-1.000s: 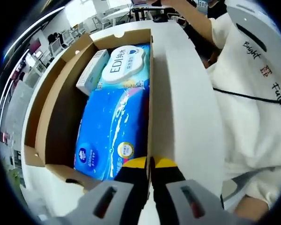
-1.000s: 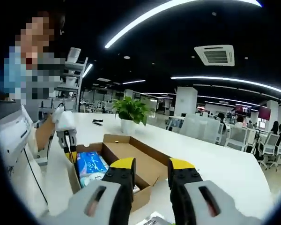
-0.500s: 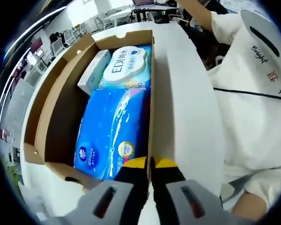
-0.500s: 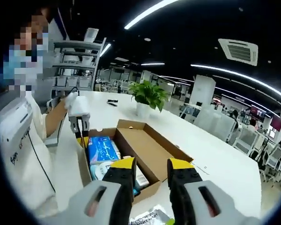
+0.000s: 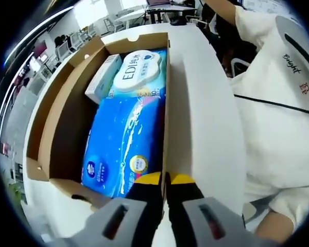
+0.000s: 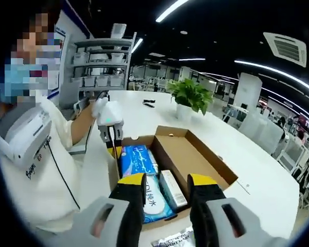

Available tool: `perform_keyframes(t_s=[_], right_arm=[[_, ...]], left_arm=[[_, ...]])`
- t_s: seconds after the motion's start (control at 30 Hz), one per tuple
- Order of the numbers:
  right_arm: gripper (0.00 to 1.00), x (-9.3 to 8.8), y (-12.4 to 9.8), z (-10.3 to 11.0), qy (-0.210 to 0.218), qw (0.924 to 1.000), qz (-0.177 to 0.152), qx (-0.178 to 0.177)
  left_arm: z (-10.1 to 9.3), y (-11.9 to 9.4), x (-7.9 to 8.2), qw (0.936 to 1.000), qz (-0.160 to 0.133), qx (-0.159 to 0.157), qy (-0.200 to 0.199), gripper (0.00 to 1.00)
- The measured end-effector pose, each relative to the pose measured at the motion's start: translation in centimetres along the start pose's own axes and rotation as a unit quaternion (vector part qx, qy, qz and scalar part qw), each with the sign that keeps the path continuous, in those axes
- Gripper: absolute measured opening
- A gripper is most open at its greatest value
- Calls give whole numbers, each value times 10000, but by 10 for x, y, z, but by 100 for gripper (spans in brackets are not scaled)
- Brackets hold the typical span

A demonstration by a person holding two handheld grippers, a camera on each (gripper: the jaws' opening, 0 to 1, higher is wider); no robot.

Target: Operate the shoe box by opening the lid, removing the specified soft item, and placing it in the target area until the item is outside and the box remains undamaged.

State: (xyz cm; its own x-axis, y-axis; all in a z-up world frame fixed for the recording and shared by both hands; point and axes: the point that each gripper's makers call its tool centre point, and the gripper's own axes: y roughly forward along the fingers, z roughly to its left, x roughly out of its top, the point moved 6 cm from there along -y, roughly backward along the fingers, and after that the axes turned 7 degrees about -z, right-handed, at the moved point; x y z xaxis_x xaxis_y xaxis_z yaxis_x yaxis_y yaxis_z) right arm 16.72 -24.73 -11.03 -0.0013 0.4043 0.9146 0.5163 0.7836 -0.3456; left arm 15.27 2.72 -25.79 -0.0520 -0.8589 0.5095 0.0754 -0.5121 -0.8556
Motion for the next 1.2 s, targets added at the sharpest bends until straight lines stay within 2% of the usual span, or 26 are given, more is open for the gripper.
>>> perform_keyframes(t_s=[0.07,0.17,0.2,0.33,0.4,0.57,0.73,0.9,1.03,1.2], right_arm=[[33,1,7,4,-160,9996,131,174],[35,-6,22,8,-396,9964,575,472],[35,-9,28,9,-592,9937,733,615],[36,-10,48,9,-517,9918,830,825],[37,-17,55,12,-508,9876,1031,1067],[39,-31,70,16,-665,9802,1361,1278],[41,-40,79,21,-593,9743,1585,1488],[43,-46,88,28,-577,9679,1761,1699],[46,-52,94,30,-586,9617,2030,1744],[54,-59,101,33,-625,9546,2240,1863]], left_arm=[[0,0,0,10000,18,-2,-54,2],[0,0,0,10000,20,-7,-80,2],[0,0,0,10000,26,-12,-76,2],[0,0,0,10000,32,-13,-73,2],[0,0,0,10000,33,7,-85,2],[0,1,1,9998,112,49,-128,2],[0,1,1,9997,234,54,-109,2],[-1,1,1,9998,195,73,-35,2],[-2,1,1,9997,200,99,-19,2],[-3,0,0,9998,187,106,-16,2]])
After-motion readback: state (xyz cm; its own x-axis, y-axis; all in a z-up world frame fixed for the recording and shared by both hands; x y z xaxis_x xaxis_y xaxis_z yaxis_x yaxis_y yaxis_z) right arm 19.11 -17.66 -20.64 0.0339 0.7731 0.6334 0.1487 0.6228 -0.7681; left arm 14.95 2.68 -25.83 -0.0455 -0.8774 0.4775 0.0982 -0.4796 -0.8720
